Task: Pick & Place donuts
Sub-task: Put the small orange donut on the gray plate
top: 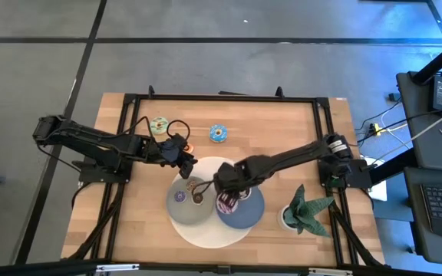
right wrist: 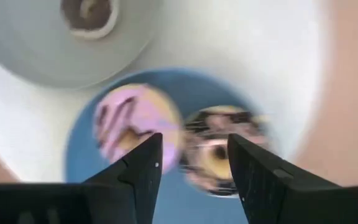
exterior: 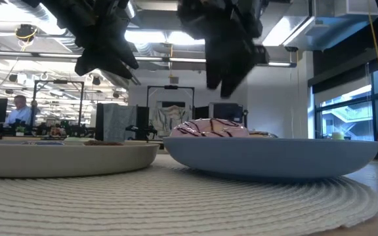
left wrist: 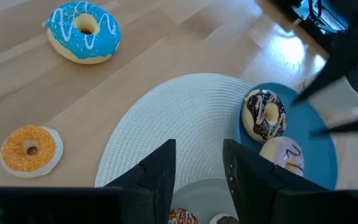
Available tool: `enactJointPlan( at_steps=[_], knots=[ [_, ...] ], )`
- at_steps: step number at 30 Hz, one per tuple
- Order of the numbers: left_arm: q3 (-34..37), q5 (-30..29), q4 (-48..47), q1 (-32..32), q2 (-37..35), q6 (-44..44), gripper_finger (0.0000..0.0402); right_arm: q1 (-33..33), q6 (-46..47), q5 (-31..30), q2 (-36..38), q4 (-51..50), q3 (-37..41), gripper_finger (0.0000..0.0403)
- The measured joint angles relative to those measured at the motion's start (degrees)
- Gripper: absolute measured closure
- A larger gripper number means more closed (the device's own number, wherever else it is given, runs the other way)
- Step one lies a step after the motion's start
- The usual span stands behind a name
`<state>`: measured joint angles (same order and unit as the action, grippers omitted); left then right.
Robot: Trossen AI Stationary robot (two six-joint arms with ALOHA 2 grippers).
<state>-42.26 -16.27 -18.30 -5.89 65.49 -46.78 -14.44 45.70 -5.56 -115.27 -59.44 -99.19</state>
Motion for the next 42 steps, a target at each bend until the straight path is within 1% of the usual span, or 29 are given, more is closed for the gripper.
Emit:
enactJointPlan(
  at_steps=[3, 8, 12, 17, 19, 21, 23, 26, 30, 33, 35, 39, 42],
  knots=[
    [0.00, -0.01, -0.31, 0.00, 0.00, -0.22, 0.0274, 0.09, -6.13, -3.42, 2.39, -6.83, -2.85, 0.0220],
    [0.00, -0.45, -0.01, 0.00, 0.00, -0.48, 0.0272, 1.52, -10.14, -3.78, 7.33, -15.06, -3.61, 0.0225],
    [0.00, -1.84, 0.24, 0.00, 0.00, -0.61, 0.0274, 3.12, -13.63, -5.76, 12.11, -18.34, -3.61, 0.0235],
    [0.00, -4.70, 0.57, 0.00, 0.00, -1.23, 0.0271, 3.98, -19.69, -11.33, 17.95, -18.46, -3.44, 0.0247],
    [-0.01, -6.18, 0.69, 0.00, 0.00, -3.28, 0.0271, 4.61, -22.73, -11.96, 20.97, -16.08, -1.02, 0.0251],
    [0.00, -7.44, 0.76, 0.00, 0.00, -4.97, 0.0272, 5.61, -25.45, -10.81, 24.52, -12.03, 3.43, 0.0255],
    [0.00, -8.18, 0.93, 0.00, 0.00, -6.54, 0.0273, 6.87, -27.95, -9.42, 28.58, -7.64, 9.24, 0.0258],
    [0.00, -8.46, 0.90, 0.00, 0.00, -8.13, 0.0272, 8.41, -30.02, -10.66, 34.49, -0.23, 18.60, 0.0265],
    [0.00, -10.62, 0.89, 0.00, 0.00, -8.16, 0.0260, 9.49, -32.36, -10.84, 41.45, 10.73, 29.36, 0.0273],
    [0.00, -14.09, 0.82, 0.01, 0.00, -8.86, 0.0240, 10.26, -32.49, -10.57, 44.98, 19.64, 35.56, 0.0277],
    [0.00, -15.65, 0.54, 0.34, 0.00, -9.54, 0.0220, 11.07, -32.90, -9.21, 46.41, 24.72, 38.61, 0.0279],
    [0.00, -14.61, -0.44, 2.12, 0.00, -9.47, 0.0174, 13.19, -34.08, -7.76, 47.23, 32.32, 42.54, 0.0280],
    [0.00, -13.01, -2.05, 4.45, 0.00, -8.98, 0.0144, 15.42, -33.96, -7.21, 47.20, 35.12, 43.48, 0.0280]
  ],
)
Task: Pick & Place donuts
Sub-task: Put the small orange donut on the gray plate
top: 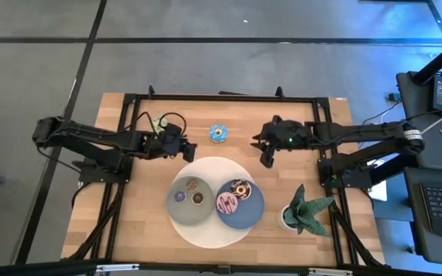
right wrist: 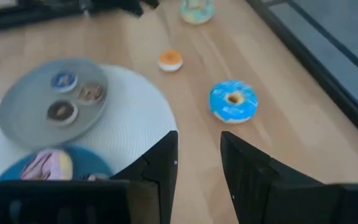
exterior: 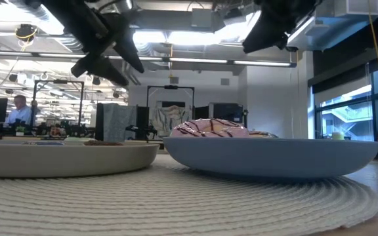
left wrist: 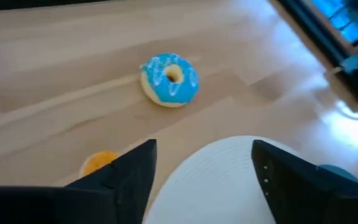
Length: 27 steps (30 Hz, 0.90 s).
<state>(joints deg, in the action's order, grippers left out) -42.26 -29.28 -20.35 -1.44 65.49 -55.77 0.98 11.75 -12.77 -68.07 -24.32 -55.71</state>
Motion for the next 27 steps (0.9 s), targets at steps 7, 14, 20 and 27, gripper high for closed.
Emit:
enactJointPlan(
  at_steps=[7, 14, 20, 27],
  knots=[
    [0.00, 2.32, -1.43, 8.05, 0.00, 7.89, 0.0115, 7.52, 0.04, 7.27, -0.09, 2.93, 0.03, 0.0280],
    [-0.04, 20.92, -3.25, 20.80, 1.07, 16.75, 0.0122, 14.76, 0.09, 8.11, -0.09, 8.92, 0.03, 0.0280],
    [-0.06, 27.84, -8.08, 26.31, 5.89, 24.59, 0.0134, 19.87, 0.13, 9.16, -0.10, 11.51, 0.03, 0.0280],
    [-0.06, 32.68, -5.61, 27.86, 15.14, 27.50, 0.0155, 22.83, 0.15, 10.46, -0.12, 11.74, 0.03, 0.0280]
  ],
)
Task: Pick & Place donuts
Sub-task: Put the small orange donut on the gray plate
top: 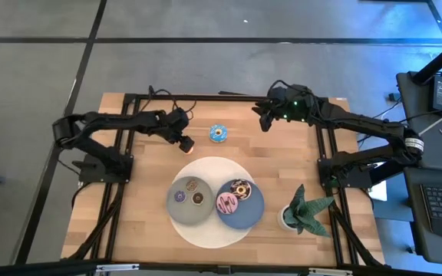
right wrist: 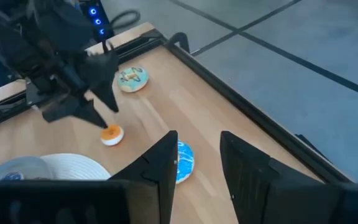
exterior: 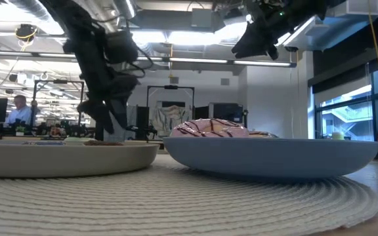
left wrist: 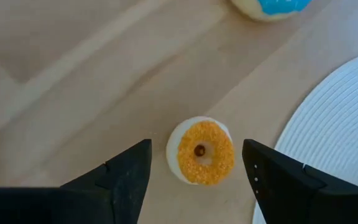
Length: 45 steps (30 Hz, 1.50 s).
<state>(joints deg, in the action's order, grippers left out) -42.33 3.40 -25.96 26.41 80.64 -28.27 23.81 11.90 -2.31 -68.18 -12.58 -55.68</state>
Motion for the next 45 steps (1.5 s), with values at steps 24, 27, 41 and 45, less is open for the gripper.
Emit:
enactJointPlan(
  at_steps=[24, 27, 41, 45],
  knots=[
    [0.02, 1.36, 0.40, -0.06, 6.96, -0.52, 0.0293, 1.20, 1.27, 0.04, 0.00, -0.02, 0.00, 0.0280],
    [0.02, 1.36, 0.42, -0.07, 6.96, -0.52, 0.0314, 1.20, 1.26, 0.04, 0.00, -0.02, 0.00, 0.0280],
    [-3.23, 3.17, -1.12, -1.86, 0.85, 2.84, 0.0367, 1.18, 1.07, 0.04, 0.00, -0.09, 0.00, 0.0280],
    [-5.10, 6.54, -1.98, -6.84, -1.82, 4.22, 0.0368, 1.18, 0.81, 0.49, 0.00, -0.09, 0.00, 0.0280]
  ],
)
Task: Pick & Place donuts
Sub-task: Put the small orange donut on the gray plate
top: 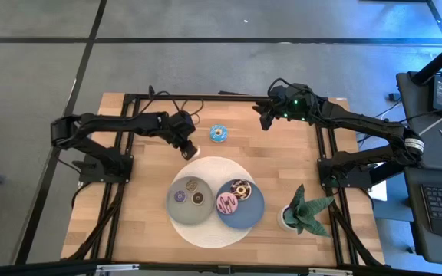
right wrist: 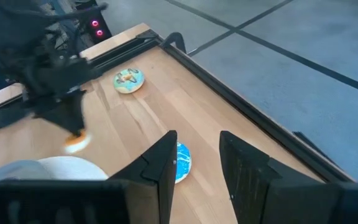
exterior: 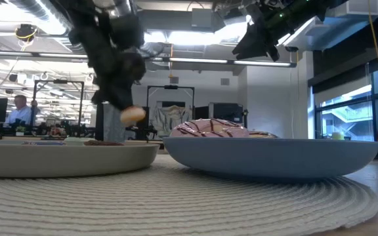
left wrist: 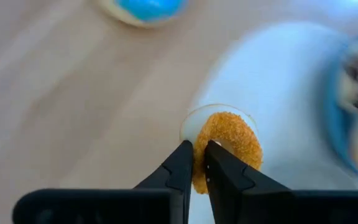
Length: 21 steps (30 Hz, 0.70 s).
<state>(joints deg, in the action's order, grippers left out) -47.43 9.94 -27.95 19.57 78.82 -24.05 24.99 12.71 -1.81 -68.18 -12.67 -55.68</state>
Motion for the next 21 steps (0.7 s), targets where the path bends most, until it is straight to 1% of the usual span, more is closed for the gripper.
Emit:
enactJointPlan(
  at_steps=[3, 7, 9, 12, 15, 18, 21],
  knots=[
    [-0.57, 1.80, -3.21, -6.21, -0.92, -0.14, 0.0368, -0.02, -0.49, 0.51, 0.00, 0.00, 0.00, 0.0280],
    [-0.74, 0.92, -3.31, -16.77, -1.09, -4.90, 0.0368, -0.09, -1.27, 2.13, -0.01, -0.09, 0.01, 0.0280],
    [-0.76, -1.40, -2.30, -22.27, -0.64, -8.15, 0.0368, -0.09, -2.07, 3.29, 0.00, -0.50, 0.00, 0.0280],
    [-0.76, -6.48, -1.52, -30.26, -0.05, -13.84, 0.0368, -0.13, -4.07, 3.51, -0.02, -2.62, 0.00, 0.0280],
    [-0.76, -11.35, -1.36, -36.68, 0.75, -19.80, 0.0368, -0.11, -4.98, 3.49, -0.02, -4.95, 0.00, 0.0280],
    [-0.76, -15.01, -0.21, -41.37, 1.27, -24.34, 0.0368, -0.11, -5.90, 3.49, -0.02, -7.14, 0.00, 0.0280],
    [-0.76, -18.18, 1.89, -44.44, 2.05, -27.53, 0.0368, -0.11, -6.95, 3.49, -0.02, -8.51, 0.00, 0.0280]
  ],
)
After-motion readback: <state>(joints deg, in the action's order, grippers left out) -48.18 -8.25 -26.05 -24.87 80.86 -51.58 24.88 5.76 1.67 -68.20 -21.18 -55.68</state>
